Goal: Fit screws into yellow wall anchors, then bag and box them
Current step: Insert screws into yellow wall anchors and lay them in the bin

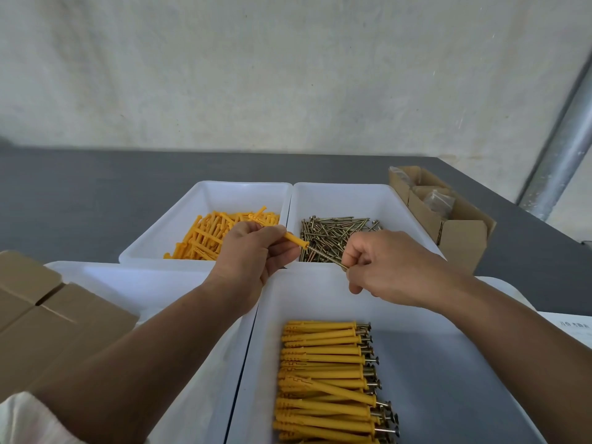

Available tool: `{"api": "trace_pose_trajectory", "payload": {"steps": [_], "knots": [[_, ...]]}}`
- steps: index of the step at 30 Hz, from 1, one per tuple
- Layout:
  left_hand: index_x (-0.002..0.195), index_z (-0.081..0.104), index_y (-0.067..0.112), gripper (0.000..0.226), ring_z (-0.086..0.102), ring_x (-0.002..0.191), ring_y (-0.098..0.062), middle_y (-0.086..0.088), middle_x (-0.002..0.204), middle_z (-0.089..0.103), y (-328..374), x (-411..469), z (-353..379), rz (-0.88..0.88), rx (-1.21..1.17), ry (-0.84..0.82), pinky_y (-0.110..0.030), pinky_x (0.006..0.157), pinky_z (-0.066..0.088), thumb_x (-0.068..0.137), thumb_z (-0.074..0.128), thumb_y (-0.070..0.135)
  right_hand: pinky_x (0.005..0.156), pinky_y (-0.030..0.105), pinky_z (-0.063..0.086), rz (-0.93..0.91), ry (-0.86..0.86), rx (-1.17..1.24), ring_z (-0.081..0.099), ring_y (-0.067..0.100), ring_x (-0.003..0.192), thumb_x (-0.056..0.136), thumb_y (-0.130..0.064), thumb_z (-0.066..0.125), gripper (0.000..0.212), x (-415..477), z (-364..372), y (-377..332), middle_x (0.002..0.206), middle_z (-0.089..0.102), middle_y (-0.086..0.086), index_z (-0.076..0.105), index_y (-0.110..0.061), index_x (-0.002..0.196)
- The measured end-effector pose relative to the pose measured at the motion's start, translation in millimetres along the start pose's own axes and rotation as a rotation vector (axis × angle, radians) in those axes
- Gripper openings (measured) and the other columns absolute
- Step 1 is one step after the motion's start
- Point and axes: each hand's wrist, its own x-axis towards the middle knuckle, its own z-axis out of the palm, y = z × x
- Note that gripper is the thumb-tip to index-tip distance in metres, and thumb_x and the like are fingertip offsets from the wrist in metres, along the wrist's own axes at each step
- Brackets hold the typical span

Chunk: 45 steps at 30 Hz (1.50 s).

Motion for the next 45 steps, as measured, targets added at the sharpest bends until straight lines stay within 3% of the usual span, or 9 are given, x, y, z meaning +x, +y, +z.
{"api": "trace_pose_trajectory", "payload": {"steps": [4,9,13,17,21,24,33,41,45], "knots": [[0.097,0.055,-0.001,0.008,0.07,0.06,-0.017,-0.01,0.065,0.069,-0.1,-0.6,-0.2,0.01,0.028,-0.02,-0.023,0.055,0.057,0.093,0.06,0.003,0.062,0.026,0.055,-0.006,0.004,0.007,0.064,0.003,0.066,0.084,-0.016,0.06,0.016,0.6,-0.2,0.7,0.071,0.071,-0.016,0.061,-0.03,0.079],[0.084,0.052,0.004,0.014,0.072,0.063,-0.019,-0.013,0.068,0.071,-2.3,-2.0,0.9,0.05,0.102,-0.071,-0.023,0.054,0.056,0.088,0.066,0.003,0.06,0.025,0.054,-0.024,0.018,0.024,0.064,0.002,0.065,0.085,-0.017,0.061,0.015,1.2,1.5,1.6,0.075,0.072,-0.014,0.061,-0.032,0.08],[0.082,0.057,0.004,0.013,0.072,0.065,-0.019,-0.013,0.069,0.071,-3.8,-3.4,1.1,0.087,0.175,-0.131,-0.022,0.054,0.055,0.085,0.07,0.004,0.067,0.032,0.059,-0.036,0.015,0.105,0.068,0.005,0.068,0.087,-0.018,0.062,0.014,2.3,2.6,3.0,0.079,0.073,-0.011,0.061,-0.033,0.086],[0.085,0.058,0.002,0.012,0.072,0.065,-0.019,-0.013,0.07,0.072,-3.7,-3.4,1.0,0.09,0.207,-0.157,-0.022,0.054,0.055,0.084,0.07,0.004,0.063,0.026,0.059,-0.048,-0.018,0.201,0.069,0.009,0.069,0.09,-0.02,0.061,0.015,2.3,4.0,3.4,0.081,0.074,-0.008,0.06,-0.034,0.094],[0.088,0.058,0.001,0.014,0.072,0.066,-0.02,-0.013,0.071,0.072,-3.7,-3.7,0.2,0.093,0.235,-0.182,-0.023,0.055,0.055,0.083,0.07,0.004,0.06,0.022,0.058,-0.091,-0.011,0.203,0.069,0.005,0.067,0.091,-0.036,0.062,0.004,1.8,6.3,3.5,0.078,0.073,-0.009,0.061,-0.036,0.095],[0.087,0.058,0.001,0.014,0.072,0.067,-0.021,-0.013,0.072,0.072,-3.5,-4.2,-0.8,0.093,0.25,-0.203,-0.024,0.056,0.056,0.083,0.071,0.004,0.059,0.022,0.058,-0.11,-0.008,0.185,0.069,0.006,0.067,0.092,-0.044,0.059,0.008,1.6,8.2,3.0,0.076,0.072,-0.01,0.064,-0.038,0.093],[0.081,0.058,0.007,0.009,0.069,0.067,-0.017,-0.01,0.075,0.071,-2.7,-5.8,0.3,0.084,0.196,-0.227,-0.024,0.058,0.057,0.09,0.061,0.007,0.063,0.025,0.06,-0.065,-0.036,0.122,0.07,0.005,0.065,0.091,-0.03,0.064,0.009,-0.3,1.1,3.4,0.075,0.072,-0.007,0.067,-0.029,0.083],[0.077,0.058,0.008,0.014,0.071,0.069,-0.018,-0.008,0.073,0.07,-1.1,-4.9,-0.6,0.074,0.106,-0.208,-0.025,0.059,0.057,0.091,0.058,0.011,0.074,0.038,0.062,-0.008,-0.258,-0.142,0.071,0.003,0.064,0.093,-0.029,0.063,0.007,-11.5,-9.1,-0.5,0.078,0.073,-0.003,0.065,-0.027,0.086],[0.077,0.059,0.009,0.014,0.071,0.069,-0.018,-0.009,0.074,0.071,-1.4,-4.3,-0.6,0.073,0.124,-0.204,-0.025,0.059,0.057,0.091,0.058,0.01,0.066,0.024,0.058,-0.031,-0.413,-0.287,0.071,0.006,0.064,0.092,-0.029,0.063,0.008,-19.0,-4.5,-10.2,0.078,0.073,-0.002,0.067,-0.024,0.088]]}}
